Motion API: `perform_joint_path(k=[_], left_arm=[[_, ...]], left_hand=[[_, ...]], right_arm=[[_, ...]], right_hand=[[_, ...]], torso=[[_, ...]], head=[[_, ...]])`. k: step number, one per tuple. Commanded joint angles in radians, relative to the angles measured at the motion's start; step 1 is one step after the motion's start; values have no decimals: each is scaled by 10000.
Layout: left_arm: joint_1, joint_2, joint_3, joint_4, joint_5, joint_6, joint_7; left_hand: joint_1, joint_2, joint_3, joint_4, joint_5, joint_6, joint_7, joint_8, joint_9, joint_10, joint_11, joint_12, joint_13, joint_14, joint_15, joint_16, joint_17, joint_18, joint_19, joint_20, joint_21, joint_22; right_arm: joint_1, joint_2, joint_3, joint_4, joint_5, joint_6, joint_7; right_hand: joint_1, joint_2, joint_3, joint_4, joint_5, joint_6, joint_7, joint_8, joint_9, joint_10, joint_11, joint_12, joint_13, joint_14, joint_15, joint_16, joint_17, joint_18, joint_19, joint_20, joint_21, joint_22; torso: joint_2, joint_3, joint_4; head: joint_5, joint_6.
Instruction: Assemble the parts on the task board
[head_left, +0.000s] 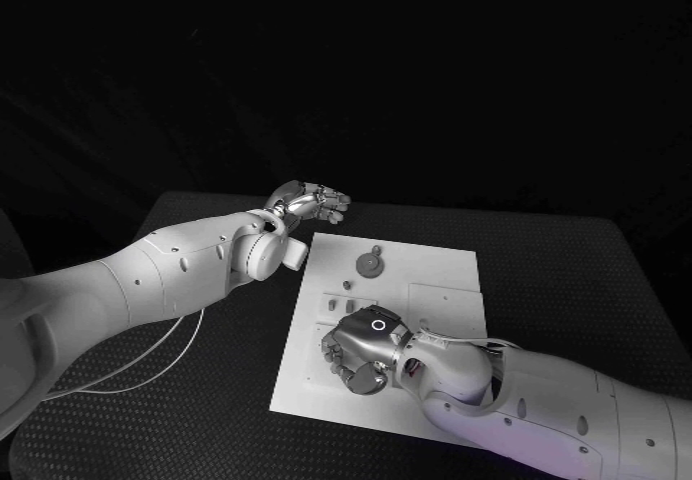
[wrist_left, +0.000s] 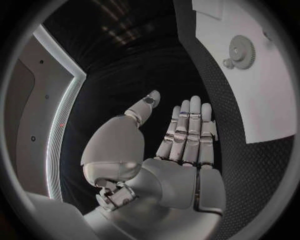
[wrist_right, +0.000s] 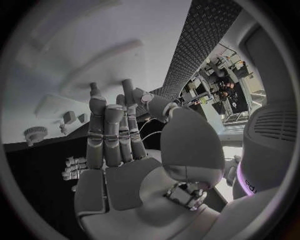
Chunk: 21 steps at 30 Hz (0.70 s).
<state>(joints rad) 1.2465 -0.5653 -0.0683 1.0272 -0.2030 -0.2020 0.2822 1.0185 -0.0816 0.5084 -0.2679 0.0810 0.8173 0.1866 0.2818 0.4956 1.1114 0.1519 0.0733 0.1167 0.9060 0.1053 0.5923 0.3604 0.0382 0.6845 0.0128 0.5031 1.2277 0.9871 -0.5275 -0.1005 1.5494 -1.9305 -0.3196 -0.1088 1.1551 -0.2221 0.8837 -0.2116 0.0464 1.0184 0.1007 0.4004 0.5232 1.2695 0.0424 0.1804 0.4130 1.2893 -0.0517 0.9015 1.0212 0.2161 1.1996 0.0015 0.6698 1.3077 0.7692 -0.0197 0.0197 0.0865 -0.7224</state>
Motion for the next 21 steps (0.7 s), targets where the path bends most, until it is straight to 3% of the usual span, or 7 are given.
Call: perform_joint_path(k=[1,6,9,21], left_arm=[[11,28,7,5,49,162,45],[11,27,7,-2,49,161,39],[11,24,7,-1,49,183,27],[11,9,6,-7,49,214,-5]], left_hand=[[-27,97,-78,10,-25,-80,25,52,-10,-46,35,61,-13,19,84,-42,17,105,38,5,-58,11],[-27,96,-78,10,-26,-82,26,52,-12,-48,36,61,-16,18,84,-47,21,106,38,5,-62,12],[-27,96,-78,11,-27,-84,26,53,-13,-49,36,61,-18,17,85,-50,24,106,38,6,-64,13],[-49,90,-86,30,-34,-94,29,55,-21,-58,42,59,-33,11,90,-75,44,104,38,10,-79,19]], right_arm=[[-28,14,-28,-37,329,302,90],[-25,0,-30,-66,561,143,171],[-23,-11,-30,-68,636,50,205],[-17,-158,-30,-9,909,-750,333]], right_hand=[[-209,-381,-67,93,25,-169,109,-118,-61,-85,53,-122,-58,-310,-110,-26,-72,457,-87,30,68,223],[-528,-630,-595,60,45,-694,340,-442,-182,-641,260,-444,-199,-337,87,-17,-218,457,-181,43,126,223],[-595,-669,-906,-47,48,-1003,479,-632,-270,-985,389,-643,-310,-376,207,44,-277,457,-237,54,155,217],[-609,-724,-1220,-145,47,-1269,602,-795,-380,-1266,509,-806,-469,-494,323,160,-386,457,-319,74,194,206]], torso=[[3,6,-3],[-1,13,-6],[-3,14,-7],[0,17,0]], head=[[-6,-9],[-8,-11],[-10,-11],[-30,14]])
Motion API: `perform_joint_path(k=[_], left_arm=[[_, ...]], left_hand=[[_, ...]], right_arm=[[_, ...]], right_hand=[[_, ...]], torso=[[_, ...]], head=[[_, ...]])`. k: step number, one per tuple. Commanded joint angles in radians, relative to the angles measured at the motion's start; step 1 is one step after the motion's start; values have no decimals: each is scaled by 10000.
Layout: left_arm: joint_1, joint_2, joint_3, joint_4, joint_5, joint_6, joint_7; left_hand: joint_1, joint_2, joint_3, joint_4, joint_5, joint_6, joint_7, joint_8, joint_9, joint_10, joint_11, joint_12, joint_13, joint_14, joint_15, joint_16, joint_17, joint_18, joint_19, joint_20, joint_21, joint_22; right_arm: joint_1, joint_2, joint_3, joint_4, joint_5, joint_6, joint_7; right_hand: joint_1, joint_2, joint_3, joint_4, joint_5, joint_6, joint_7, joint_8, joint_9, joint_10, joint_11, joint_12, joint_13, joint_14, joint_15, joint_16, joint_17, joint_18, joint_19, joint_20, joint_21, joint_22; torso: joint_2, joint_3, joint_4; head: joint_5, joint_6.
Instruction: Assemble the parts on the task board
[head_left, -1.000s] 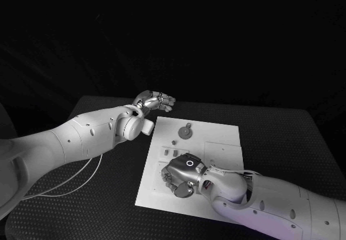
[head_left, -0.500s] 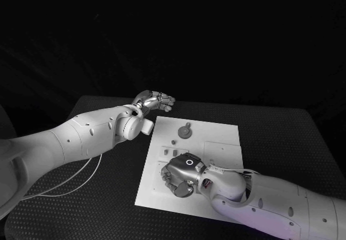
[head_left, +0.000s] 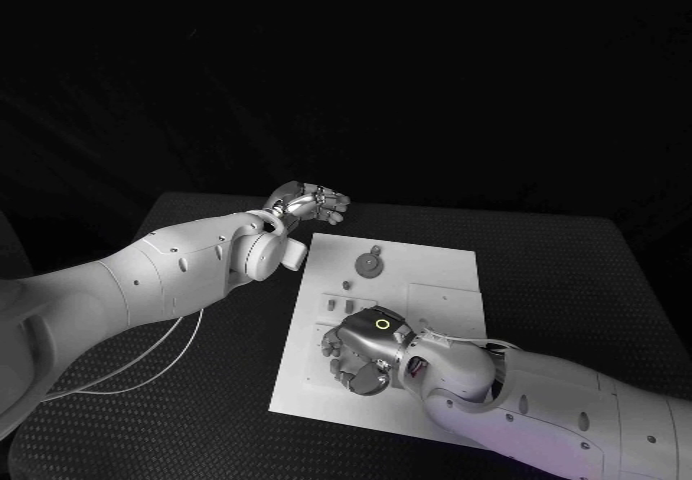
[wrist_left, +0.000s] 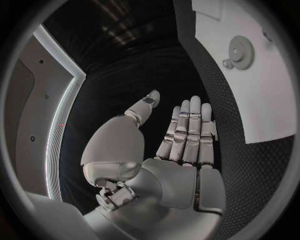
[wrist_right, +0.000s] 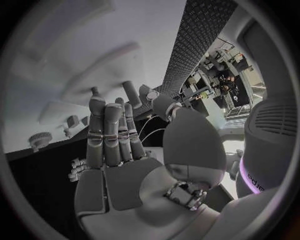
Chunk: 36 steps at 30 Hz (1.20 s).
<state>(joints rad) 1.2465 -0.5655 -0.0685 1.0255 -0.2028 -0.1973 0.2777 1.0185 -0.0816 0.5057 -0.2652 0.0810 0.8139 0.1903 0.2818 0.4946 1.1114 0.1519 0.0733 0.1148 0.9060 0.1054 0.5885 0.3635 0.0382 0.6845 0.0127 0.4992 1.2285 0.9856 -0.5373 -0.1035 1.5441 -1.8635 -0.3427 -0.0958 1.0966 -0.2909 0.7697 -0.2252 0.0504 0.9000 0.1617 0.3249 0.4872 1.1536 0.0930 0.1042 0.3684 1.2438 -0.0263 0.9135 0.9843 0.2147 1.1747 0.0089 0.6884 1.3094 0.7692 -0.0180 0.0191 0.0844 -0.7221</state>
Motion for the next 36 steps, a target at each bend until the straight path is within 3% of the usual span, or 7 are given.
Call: perform_joint_path(k=[1,9,16,20,27,31,36], left_arm=[[10,10,7,9,48,167,39],[9,-35,6,-5,48,168,46],[9,-121,3,-34,48,114,67],[8,-176,-3,-30,48,103,95],[5,-271,-34,-9,48,74,150],[-2,-347,-43,82,106,38,204],[-38,-462,-59,160,160,12,203]], left_hand=[[-50,90,-59,4,-34,-61,-8,56,-11,-58,42,59,-15,11,90,-38,13,105,38,11,-41,12],[-51,90,-59,7,-36,-62,-8,58,-13,-60,42,59,-20,10,91,-46,20,105,38,11,-46,14],[-52,91,-59,10,-37,-60,-9,62,-14,-59,42,60,-23,11,91,-51,26,106,39,12,-50,16],[-50,88,-59,11,-37,-50,-12,70,-13,-55,40,63,-26,14,90,-55,33,107,39,12,-53,19],[-45,88,-56,16,-37,-28,-22,91,-13,-33,32,78,-31,24,88,-68,56,110,47,11,-60,30],[-49,92,-58,22,-37,-20,-26,99,-14,-22,27,85,-33,30,88,-73,66,110,52,11,-63,35],[-51,94,-59,26,-36,-13,-30,107,-15,-9,22,93,-36,41,85,-76,80,112,59,10,-64,41]], right_arm=[[0,-77,1,54,275,-564,222],[200,-610,74,410,1749,-1393,911],[698,-1542,407,962,3486,-1579,1570],[1068,-2235,623,1332,4343,-852,1258],[1610,-3173,624,1081,6201,78,707],[1615,-3618,618,1040,6247,165,498],[1616,-4132,513,1134,7613,1988,-765]], right_hand=[[-24,-39,-81,-12,7,-89,-6,-42,-22,-112,6,-47,-26,-42,71,43,-21,471,-73,2,8,189],[-130,-67,-389,-159,35,-294,92,-152,-114,-325,94,-150,-158,-83,156,215,-98,471,-87,15,118,209],[-304,17,-703,-87,245,-263,110,-128,-143,-150,43,-26,-159,-93,108,360,-158,471,-70,-6,236,211],[-365,95,-862,-41,316,-330,136,-160,-183,1,-16,110,-81,-122,51,427,-221,471,-106,-17,285,202],[-917,382,-1506,203,379,-306,49,-107,-190,549,-278,1301,949,-363,-202,615,-321,471,-308,52,364,207],[-1326,484,-1568,701,600,-50,-379,14,-52,-400,-688,5593,4812,-71,-468,1229,-373,471,126,-302,804,170],[-1563,722,-1595,829,140,160,-378,36,42,-733,-815,8455,7156,99,-704,2191,168,471,363,-444,1599,231]], torso=[[0,-1,9],[-5,-1,-1],[-21,10,-30],[-25,19,-43],[-97,22,-142],[-137,17,-177],[-169,27,-209]], head=[[-15,12],[-65,76],[-161,182],[-275,242],[-472,335],[-686,404],[-770,391]])
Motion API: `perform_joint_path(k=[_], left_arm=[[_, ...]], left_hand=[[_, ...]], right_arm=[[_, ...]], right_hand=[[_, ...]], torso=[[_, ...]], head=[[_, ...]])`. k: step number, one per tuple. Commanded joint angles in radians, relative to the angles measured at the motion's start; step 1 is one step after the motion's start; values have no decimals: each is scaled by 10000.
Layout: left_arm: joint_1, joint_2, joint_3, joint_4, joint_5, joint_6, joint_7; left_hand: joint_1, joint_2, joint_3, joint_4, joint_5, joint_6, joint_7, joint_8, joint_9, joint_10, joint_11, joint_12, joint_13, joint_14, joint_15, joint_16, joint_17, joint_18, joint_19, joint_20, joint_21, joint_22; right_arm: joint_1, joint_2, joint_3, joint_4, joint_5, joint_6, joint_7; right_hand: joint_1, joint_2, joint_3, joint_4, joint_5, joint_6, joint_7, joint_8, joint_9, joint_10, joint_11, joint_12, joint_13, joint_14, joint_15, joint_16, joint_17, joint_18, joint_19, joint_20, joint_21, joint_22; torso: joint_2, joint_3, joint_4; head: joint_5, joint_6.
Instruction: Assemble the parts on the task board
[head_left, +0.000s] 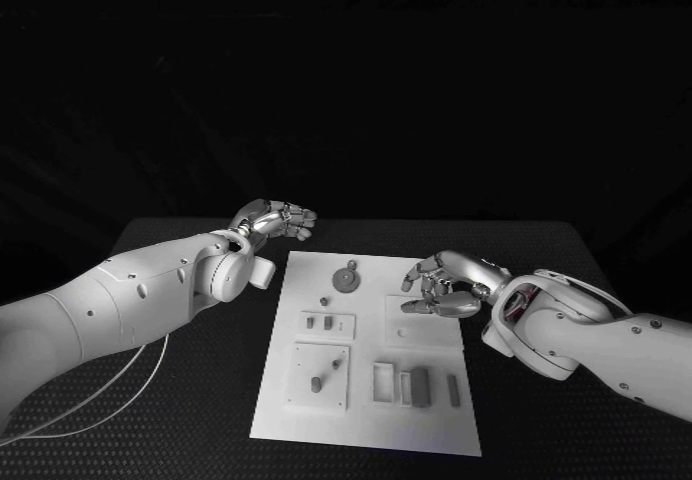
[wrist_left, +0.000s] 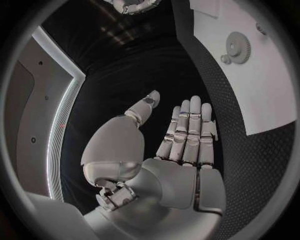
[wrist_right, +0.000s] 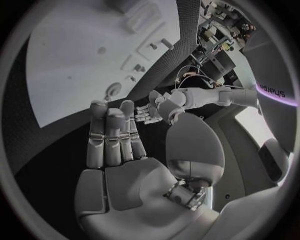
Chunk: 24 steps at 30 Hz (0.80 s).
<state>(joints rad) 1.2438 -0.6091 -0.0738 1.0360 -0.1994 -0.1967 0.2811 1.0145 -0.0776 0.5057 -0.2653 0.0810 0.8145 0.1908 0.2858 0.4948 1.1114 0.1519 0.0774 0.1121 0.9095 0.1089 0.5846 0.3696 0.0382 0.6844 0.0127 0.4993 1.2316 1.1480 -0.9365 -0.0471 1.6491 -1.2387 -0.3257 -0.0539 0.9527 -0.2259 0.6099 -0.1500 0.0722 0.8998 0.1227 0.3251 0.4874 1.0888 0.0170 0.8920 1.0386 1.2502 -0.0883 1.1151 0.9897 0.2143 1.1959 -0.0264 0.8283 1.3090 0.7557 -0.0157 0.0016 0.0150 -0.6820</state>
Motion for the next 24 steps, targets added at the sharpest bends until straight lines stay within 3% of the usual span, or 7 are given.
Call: perform_joint_path(k=[1,4,6,8,9,15,24], left_arm=[[-18,-38,-14,77,132,-9,170],[-34,-73,-30,141,138,-5,174],[-40,-111,-37,215,146,0,175],[-53,-146,-50,282,146,7,172],[-55,-148,-55,294,148,5,171],[-72,-178,-88,354,155,11,172],[-75,-184,-109,433,157,35,162]], left_hand=[[-13,53,-60,26,-36,-17,-35,69,-18,-6,21,54,-9,7,49,-38,21,113,60,9,-65,11],[-13,50,-62,26,-36,-15,-37,72,-18,-3,19,57,-11,10,48,-40,26,114,63,9,-65,14],[-14,49,-63,26,-36,-13,-38,74,-19,-1,18,58,-12,11,47,-41,29,114,64,8,-66,15],[-15,48,-63,26,-36,-10,-39,77,-19,1,18,59,-12,13,47,-43,31,114,65,8,-66,17],[-16,47,-64,26,-35,-9,-39,78,-19,2,17,59,-13,14,47,-43,33,114,66,8,-67,18],[-18,43,-67,27,-36,-6,-41,82,-19,3,16,61,-15,16,46,-46,38,115,68,7,-68,20],[-32,36,-75,33,-38,-2,-43,88,-22,6,15,63,-21,14,47,-58,49,114,72,8,-72,27]], right_arm=[[-8,-220,-69,109,1512,2376,-1493],[-6,-413,-229,228,1990,2934,-2100],[-6,-521,-269,309,1988,3381,-2657],[-6,-625,-316,440,1926,3293,-3425],[-6,-669,-319,471,1947,3499,-3761],[-5,-816,-487,771,2301,3665,-4594],[-5,-763,-672,936,2452,3516,-4965]], right_hand=[[-167,82,9,112,-70,248,-18,77,77,-90,-76,758,592,49,-108,247,166,475,166,-106,283,234],[-561,211,25,503,-173,347,-55,122,145,-35,-118,1144,873,83,-142,460,335,475,192,-75,415,225],[-636,132,261,755,-190,428,-97,157,215,-45,-150,1459,1113,45,-172,686,558,475,201,-107,542,218],[-819,45,459,1052,-234,497,-137,196,274,-27,-193,1610,1221,46,-216,802,678,475,257,-138,647,217],[-862,22,621,1201,-233,502,-157,207,308,3,-216,1696,1279,68,-239,873,745,475,308,-179,727,219],[-1033,82,831,1408,-235,583,-182,263,390,81,-237,1866,1391,128,-247,1009,870,475,384,-196,886,225],[-1561,-92,833,1645,-236,632,-200,296,498,110,-250,2012,1515,170,-250,1129,1021,475,392,-177,1131,218]], torso=[[-42,6,-42],[-55,8,-54],[-71,1,-67],[-73,-1,-81],[-76,1,-87],[-80,-1,-80],[-67,-15,-71]], head=[[-85,-19],[-120,-42],[-126,-74],[-136,-91],[-144,-100],[-174,-150],[-218,-187]])
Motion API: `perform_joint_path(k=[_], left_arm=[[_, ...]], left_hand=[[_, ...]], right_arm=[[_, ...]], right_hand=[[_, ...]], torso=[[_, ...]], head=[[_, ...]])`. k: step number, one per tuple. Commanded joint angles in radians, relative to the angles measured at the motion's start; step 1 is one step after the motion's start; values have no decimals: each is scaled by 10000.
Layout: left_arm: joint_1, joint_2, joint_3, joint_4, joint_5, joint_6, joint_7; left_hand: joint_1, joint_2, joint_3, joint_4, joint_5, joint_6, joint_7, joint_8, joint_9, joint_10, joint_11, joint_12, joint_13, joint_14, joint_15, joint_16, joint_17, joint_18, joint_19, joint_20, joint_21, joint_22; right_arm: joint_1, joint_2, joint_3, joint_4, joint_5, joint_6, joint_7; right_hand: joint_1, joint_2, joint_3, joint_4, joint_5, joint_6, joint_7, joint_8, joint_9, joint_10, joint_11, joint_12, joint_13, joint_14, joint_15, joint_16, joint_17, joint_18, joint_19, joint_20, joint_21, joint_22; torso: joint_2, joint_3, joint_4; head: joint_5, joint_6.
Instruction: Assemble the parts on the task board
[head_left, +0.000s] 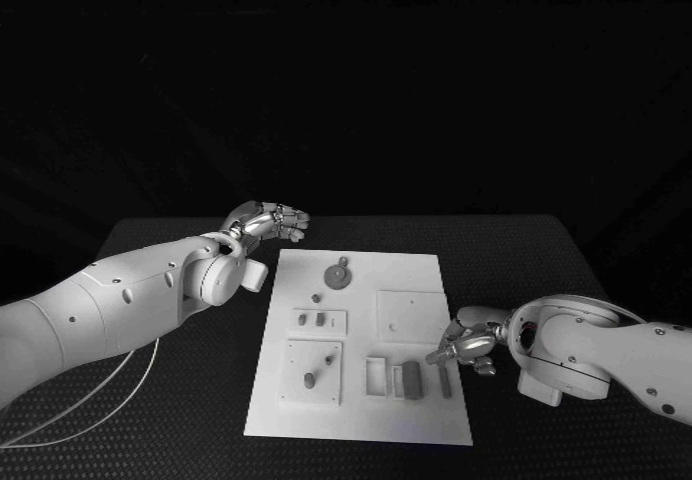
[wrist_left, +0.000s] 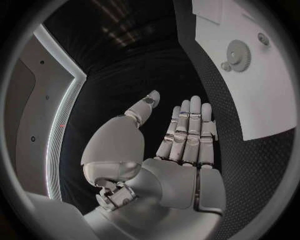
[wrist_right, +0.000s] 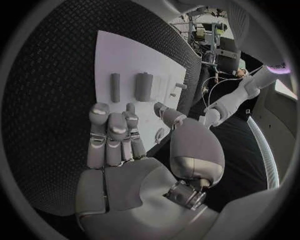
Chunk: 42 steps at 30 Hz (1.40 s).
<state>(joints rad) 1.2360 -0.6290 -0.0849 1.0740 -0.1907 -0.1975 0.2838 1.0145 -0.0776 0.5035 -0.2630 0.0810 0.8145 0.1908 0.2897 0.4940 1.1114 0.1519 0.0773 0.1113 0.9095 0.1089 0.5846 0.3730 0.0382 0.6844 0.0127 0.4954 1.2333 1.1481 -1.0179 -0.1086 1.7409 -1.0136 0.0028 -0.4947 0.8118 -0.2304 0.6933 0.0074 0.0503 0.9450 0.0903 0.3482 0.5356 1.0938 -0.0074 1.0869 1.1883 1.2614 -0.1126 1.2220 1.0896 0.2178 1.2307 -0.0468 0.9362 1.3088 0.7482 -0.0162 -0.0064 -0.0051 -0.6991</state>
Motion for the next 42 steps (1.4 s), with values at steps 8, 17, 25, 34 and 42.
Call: perform_joint_path(k=[8,17,25,34,42], left_arm=[[-4,25,-10,83,91,49,125],[-4,40,-18,93,93,79,117],[-4,44,-22,113,93,91,102],[-4,26,-24,129,93,110,82],[-2,23,-25,144,93,111,67]], left_hand=[[-48,35,-60,20,-38,-7,-43,51,-18,5,16,64,-19,12,49,-71,25,113,74,8,-38,16],[-59,37,-64,28,-39,-20,-40,49,-25,2,17,63,-28,11,49,-84,38,114,75,8,-46,22],[-67,39,-66,34,-39,-26,-38,49,-30,-1,18,62,-34,10,50,-95,48,114,75,8,-52,27],[-73,37,-70,37,-40,-32,-36,50,-35,-4,20,61,-41,8,51,-106,58,114,74,9,-59,32],[-81,36,-73,42,-42,-39,-34,50,-40,-9,22,59,-48,6,53,-118,68,114,73,10,-66,37]], right_arm=[[-8,309,-249,-44,192,-19,-583],[-47,723,-406,-191,174,-155,-538],[-196,1018,-556,-437,-10,-89,-562],[-359,1315,-664,-690,-151,-83,-546],[-441,1541,-679,-812,-154,-234,-574]], right_hand=[[-469,-243,41,262,-17,171,122,54,75,53,-9,93,60,64,-7,80,87,440,6,20,172,206],[-568,-356,59,307,-16,128,132,29,103,30,0,97,79,54,1,77,119,440,-32,11,228,200],[-563,-431,62,261,-17,86,147,3,118,-12,15,87,90,27,15,63,136,440,-82,10,252,196],[-570,-449,54,231,-17,69,158,-8,132,-50,27,77,98,-3,28,49,149,440,-128,16,262,193],[-523,-407,66,166,-16,98,154,8,158,-62,25,84,110,-15,30,47,166,440,-156,21,286,192]], torso=[[7,-20,34],[4,-31,30],[2,-36,39],[5,-26,24],[7,-32,24]], head=[[-46,-63],[-51,-92],[-10,-123],[47,-168],[64,-190]])
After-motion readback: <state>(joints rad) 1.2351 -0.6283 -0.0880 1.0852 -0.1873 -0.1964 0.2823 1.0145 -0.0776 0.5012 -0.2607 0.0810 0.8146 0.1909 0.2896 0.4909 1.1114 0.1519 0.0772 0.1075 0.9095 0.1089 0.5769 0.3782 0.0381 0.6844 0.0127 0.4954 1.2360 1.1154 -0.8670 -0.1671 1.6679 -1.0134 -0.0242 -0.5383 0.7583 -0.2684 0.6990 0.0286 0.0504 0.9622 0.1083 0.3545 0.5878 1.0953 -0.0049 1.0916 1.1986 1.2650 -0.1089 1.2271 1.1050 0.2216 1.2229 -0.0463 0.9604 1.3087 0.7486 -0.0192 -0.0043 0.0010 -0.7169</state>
